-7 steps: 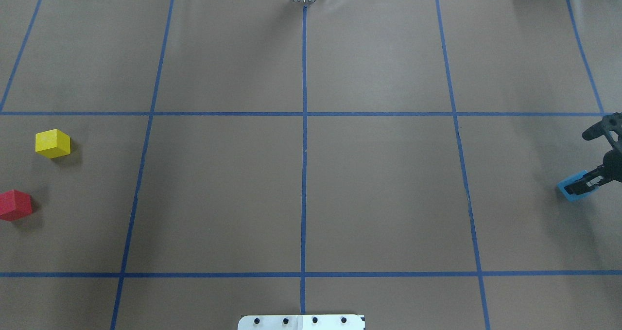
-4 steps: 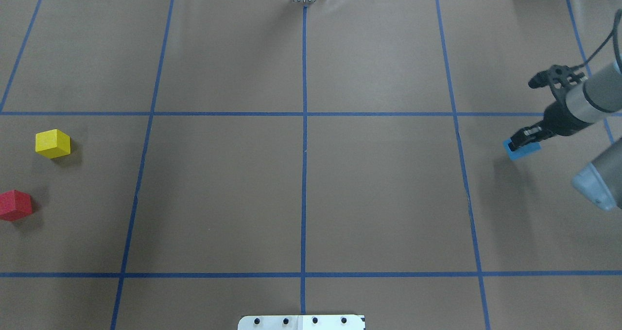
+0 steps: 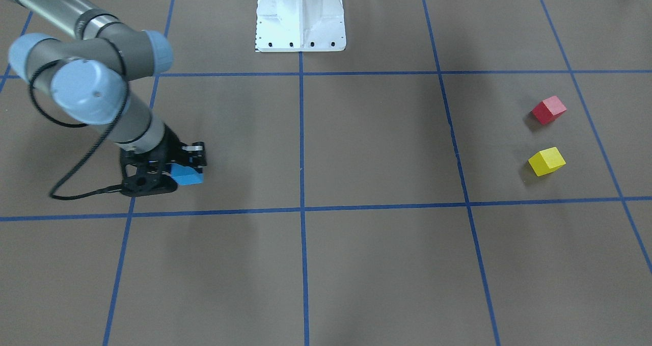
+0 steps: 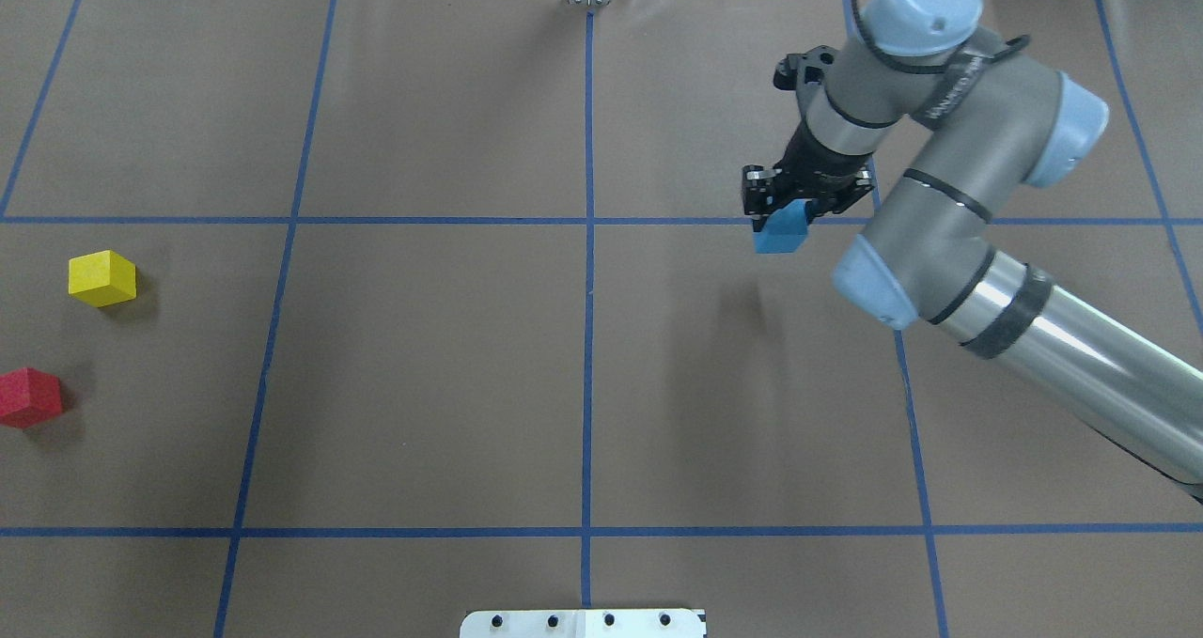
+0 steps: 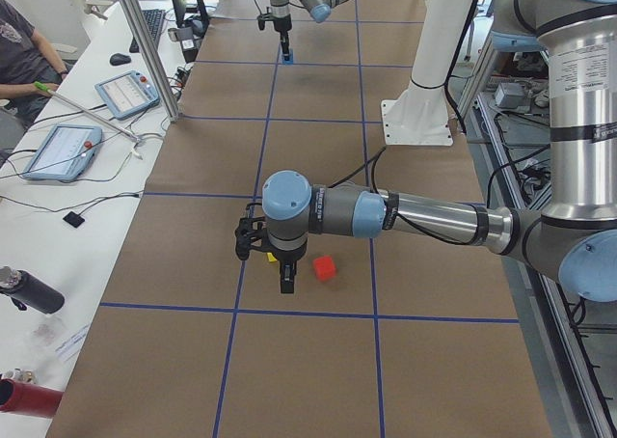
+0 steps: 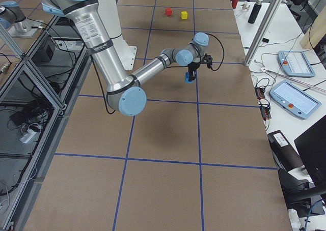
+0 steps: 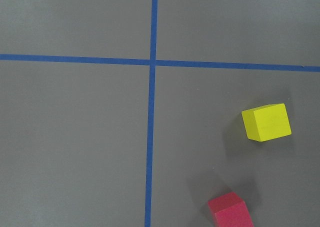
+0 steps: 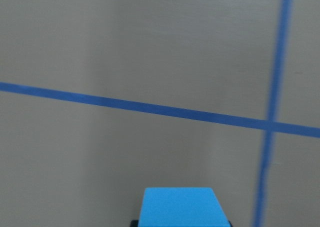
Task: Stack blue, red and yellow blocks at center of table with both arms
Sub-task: 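Carry the blue cube with the right gripper to the table center, then lower the blue cube onto the center and open the right gripper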
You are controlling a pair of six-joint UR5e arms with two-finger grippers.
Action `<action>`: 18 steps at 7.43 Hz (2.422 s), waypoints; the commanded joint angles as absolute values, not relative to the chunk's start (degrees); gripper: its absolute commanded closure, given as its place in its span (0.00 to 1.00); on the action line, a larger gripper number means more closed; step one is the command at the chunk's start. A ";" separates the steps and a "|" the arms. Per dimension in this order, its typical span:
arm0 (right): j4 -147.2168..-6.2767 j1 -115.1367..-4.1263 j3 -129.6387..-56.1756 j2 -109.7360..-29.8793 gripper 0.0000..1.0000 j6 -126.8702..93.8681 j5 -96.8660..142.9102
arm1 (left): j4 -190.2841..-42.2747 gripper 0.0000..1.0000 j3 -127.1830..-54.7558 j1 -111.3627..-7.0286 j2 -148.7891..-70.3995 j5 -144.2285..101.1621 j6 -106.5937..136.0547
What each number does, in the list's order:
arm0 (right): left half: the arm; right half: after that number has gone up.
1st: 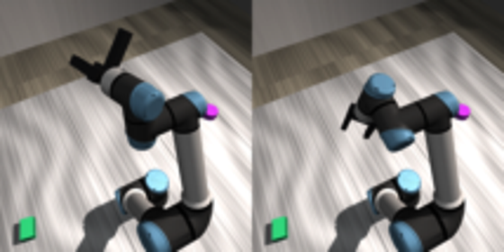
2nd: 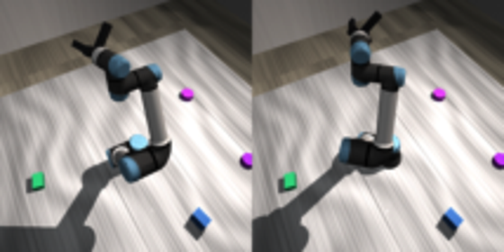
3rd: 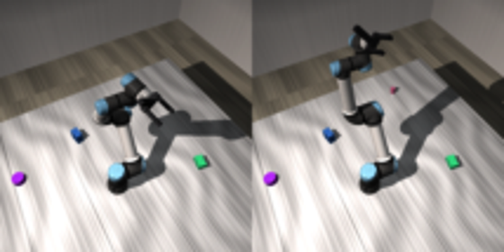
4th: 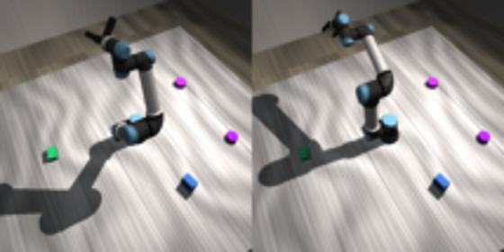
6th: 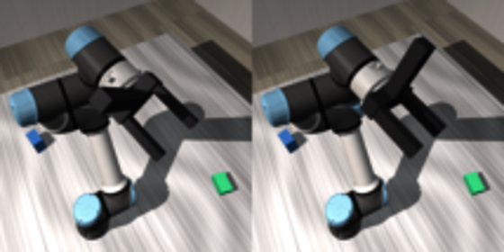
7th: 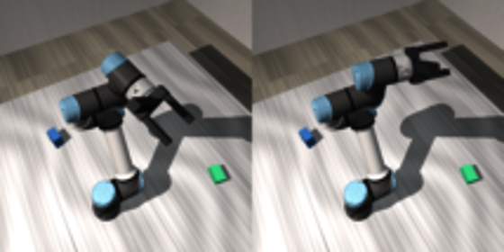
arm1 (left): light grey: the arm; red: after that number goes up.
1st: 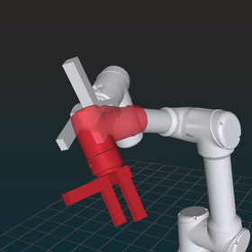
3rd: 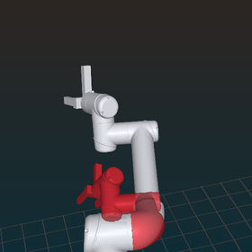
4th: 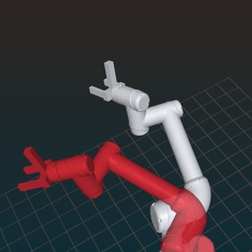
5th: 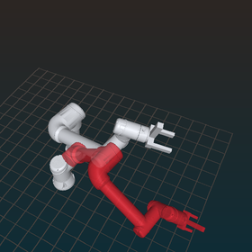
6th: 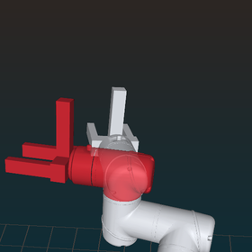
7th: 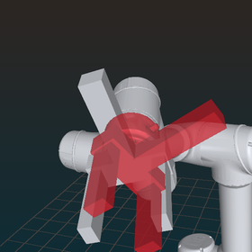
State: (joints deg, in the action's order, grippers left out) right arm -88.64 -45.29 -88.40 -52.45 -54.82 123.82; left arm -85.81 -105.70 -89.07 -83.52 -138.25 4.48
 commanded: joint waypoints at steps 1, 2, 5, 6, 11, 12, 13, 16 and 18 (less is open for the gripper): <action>-88.42 -39.04 -78.95 -39.50 1.00 -65.64 118.39 | -85.78 0.00 -104.15 -88.33 -85.34 -138.25 4.48; -84.76 -37.20 -76.66 -38.51 1.00 -66.00 116.65 | -85.78 0.00 -104.06 -88.33 -85.34 -138.25 4.57; -82.00 -34.20 -72.52 -37.62 1.00 -68.47 113.38 | -85.69 0.00 -104.06 -87.63 -85.43 -138.25 4.57; -82.00 -34.10 -72.51 -37.53 1.00 -68.90 113.38 | -85.69 0.00 -104.15 -87.54 -85.43 -138.25 4.66; -82.00 -34.01 -71.46 -37.44 0.85 -68.99 113.38 | -85.78 0.00 -104.33 -87.54 -85.43 -138.34 5.71; -82.00 -34.01 -70.41 -36.48 0.84 -68.99 113.38 | -85.78 0.00 -104.41 -87.63 -85.43 -138.34 5.71; -81.83 -33.67 -69.27 -35.60 0.79 -68.99 113.38 | -85.78 0.00 -104.41 -87.54 -85.43 -138.34 5.71; -81.56 -33.14 -68.91 -35.60 0.61 -68.91 113.38 | -85.78 0.00 -104.41 -87.63 -85.43 -138.34 5.71; -80.52 -32.96 -68.47 -35.68 0.45 -68.82 113.29 | -85.87 0.00 -104.41 -87.63 -85.43 -138.34 5.71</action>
